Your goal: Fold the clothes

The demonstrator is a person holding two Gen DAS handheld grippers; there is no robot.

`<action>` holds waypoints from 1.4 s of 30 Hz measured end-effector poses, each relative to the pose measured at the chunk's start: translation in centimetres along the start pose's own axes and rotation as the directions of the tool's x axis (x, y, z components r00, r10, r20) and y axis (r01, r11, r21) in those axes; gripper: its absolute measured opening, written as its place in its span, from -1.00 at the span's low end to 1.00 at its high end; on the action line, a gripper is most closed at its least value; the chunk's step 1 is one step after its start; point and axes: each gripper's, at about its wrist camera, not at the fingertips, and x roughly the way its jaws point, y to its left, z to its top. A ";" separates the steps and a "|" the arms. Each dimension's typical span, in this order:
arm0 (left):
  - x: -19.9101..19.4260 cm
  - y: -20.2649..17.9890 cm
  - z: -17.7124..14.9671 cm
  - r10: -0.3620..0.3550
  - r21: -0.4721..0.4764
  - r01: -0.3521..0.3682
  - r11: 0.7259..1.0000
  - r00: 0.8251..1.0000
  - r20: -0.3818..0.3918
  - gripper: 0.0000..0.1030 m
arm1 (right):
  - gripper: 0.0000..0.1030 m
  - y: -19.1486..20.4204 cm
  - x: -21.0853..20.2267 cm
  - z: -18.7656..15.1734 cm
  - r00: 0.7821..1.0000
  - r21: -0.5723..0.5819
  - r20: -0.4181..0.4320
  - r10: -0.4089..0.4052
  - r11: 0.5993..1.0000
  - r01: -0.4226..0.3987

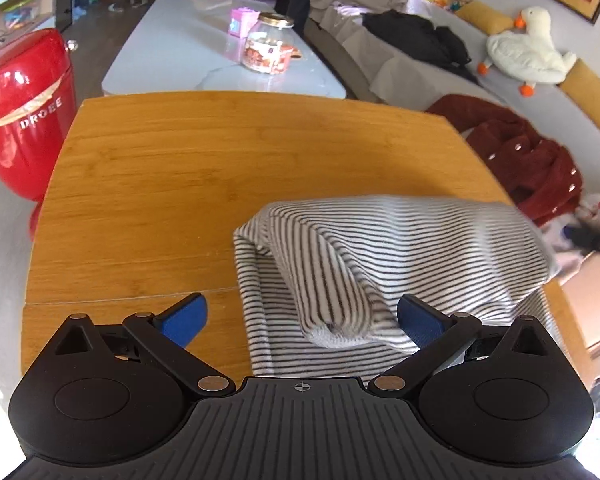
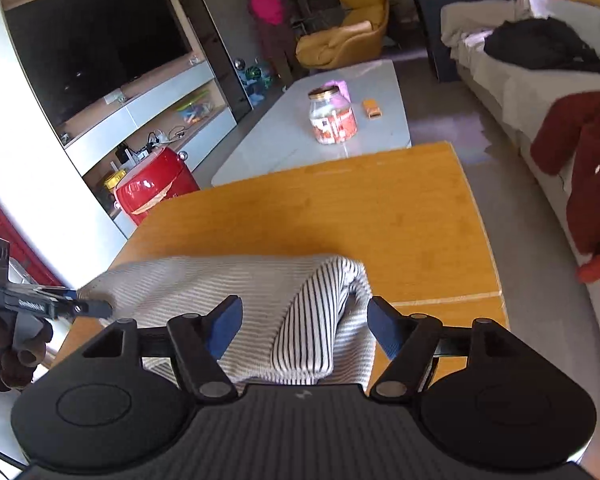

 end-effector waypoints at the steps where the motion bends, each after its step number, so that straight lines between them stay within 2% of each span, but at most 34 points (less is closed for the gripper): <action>1: -0.3 0.2 0.2 -0.050 -0.033 0.050 0.998 0.999 0.010 1.00 | 0.42 -0.2 0.6 -0.3 1.000 0.020 -0.011 0.010 1.000 -0.010; 4: 0.3 0.1 0.5 -0.130 -0.084 0.129 0.988 0.992 -0.001 1.00 | 0.42 -0.4 2.6 -1.2 0.998 0.075 -0.047 0.041 0.997 -0.037; 6: 1.3 -0.2 0.4 -0.145 -0.088 0.143 0.986 0.989 -0.015 0.99 | 0.41 -0.1 3.8 -1.7 0.996 0.074 -0.068 0.053 0.996 -0.048; 7: 1.9 -0.2 0.4 -0.151 -0.097 0.148 0.984 0.988 -0.021 0.97 | 0.35 0.0 4.3 -1.8 0.995 0.062 -0.077 0.060 0.997 -0.055; 8: 2.6 -0.1 0.3 -0.158 -0.109 0.155 0.982 0.987 -0.027 0.89 | 0.27 0.3 4.8 -1.9 0.995 0.044 -0.081 0.059 0.997 -0.055; 11: 4.7 0.5 0.6 -0.196 -0.167 0.185 0.968 0.979 -0.052 0.35 | -0.01 1.3 6.0 -1.6 0.997 -0.023 -0.066 0.040 0.999 -0.042; 12: 5.4 0.8 1.0 -0.213 -0.192 0.199 0.961 0.975 -0.057 0.22 | -0.28 1.5 6.7 -0.9 0.997 -0.023 -0.064 0.045 0.999 -0.047; 13: 6.1 1.1 1.4 -0.230 -0.218 0.213 0.953 0.971 -0.060 0.13 | -0.42 1.6 7.4 -0.1 0.997 -0.019 -0.064 0.053 0.998 -0.054; 15: 7.0 1.1 2.9 -0.232 -0.225 0.217 0.950 0.971 -0.047 -0.17 | -0.54 2.2 8.9 1.6 0.997 -0.030 -0.055 0.056 0.998 -0.058; 17: 7.4 0.7 5.0 -0.204 -0.193 0.197 0.961 0.979 -0.018 -0.31 | -0.58 3.0 9.9 3.3 0.999 -0.059 -0.021 0.045 0.997 -0.046; 19: 7.0 0.1 6.7 -0.163 -0.160 0.162 0.974 0.987 0.006 -0.33 | -0.59 3.3 9.8 4.8 0.998 -0.049 0.014 0.061 0.997 -0.060; 21: 5.5 -0.7 7.4 -0.162 -0.122 0.166 0.979 0.986 0.038 -0.34 | -0.59 3.5 8.2 5.6 0.993 -0.063 0.058 0.098 0.994 -0.095; 23: 3.5 -1.4 6.9 -0.177 -0.083 0.183 0.980 0.981 0.077 -0.34 | -0.59 3.5 6.1 5.6 0.987 -0.081 0.084 0.135 0.988 -0.128; 25: 1.6 -1.9 5.6 -0.209 -0.066 0.216 0.974 0.973 0.101 -0.34 | -0.58 3.2 4.6 4.8 0.985 -0.079 0.071 0.158 0.985 -0.152; 28: 0.3 -2.8 2.5 -0.237 -0.062 0.243 0.968 0.968 0.086 -0.33 | -0.57 3.0 3.0 3.0 0.985 -0.092 0.033 0.169 0.982 -0.165; 33: 1.3 -3.6 -2.6 -0.232 -0.099 0.232 0.968 0.973 0.013 -0.32 | -0.55 2.8 2.7 -0.7 0.994 -0.145 -0.014 0.109 0.983 -0.110; 35: 2.1 -3.3 -4.3 -0.212 -0.118 0.209 0.971 0.977 -0.011 -0.29 | -0.50 2.7 3.3 -2.1 0.999 -0.189 -0.008 0.049 0.981 -0.050; 37: 2.6 -3.0 -5.3 -0.152 -0.118 0.149 0.982 0.988 -0.014 -0.18 | -0.32 2.6 3.7 -3.1 1.000 -0.229 0.010 0.003 0.973 0.000; 39: 2.3 -2.5 -5.9 -0.133 -0.124 0.135 0.983 0.991 0.018 -0.12 | -0.17 2.2 3.7 -3.8 0.999 -0.243 0.036 -0.026 0.970 0.034; 41: 1.3 -2.2 -6.3 -0.079 -0.132 0.085 0.988 0.995 0.053 0.00 | 0.15 2.1 2.8 -4.1 0.994 -0.249 0.080 -0.069 0.965 0.087; 42: 0.6 -2.2 -6.5 -0.040 -0.126 0.049 0.991 0.997 0.070 0.09 | 0.43 2.1 2.3 -4.4 0.988 -0.261 0.109 -0.106 0.956 0.131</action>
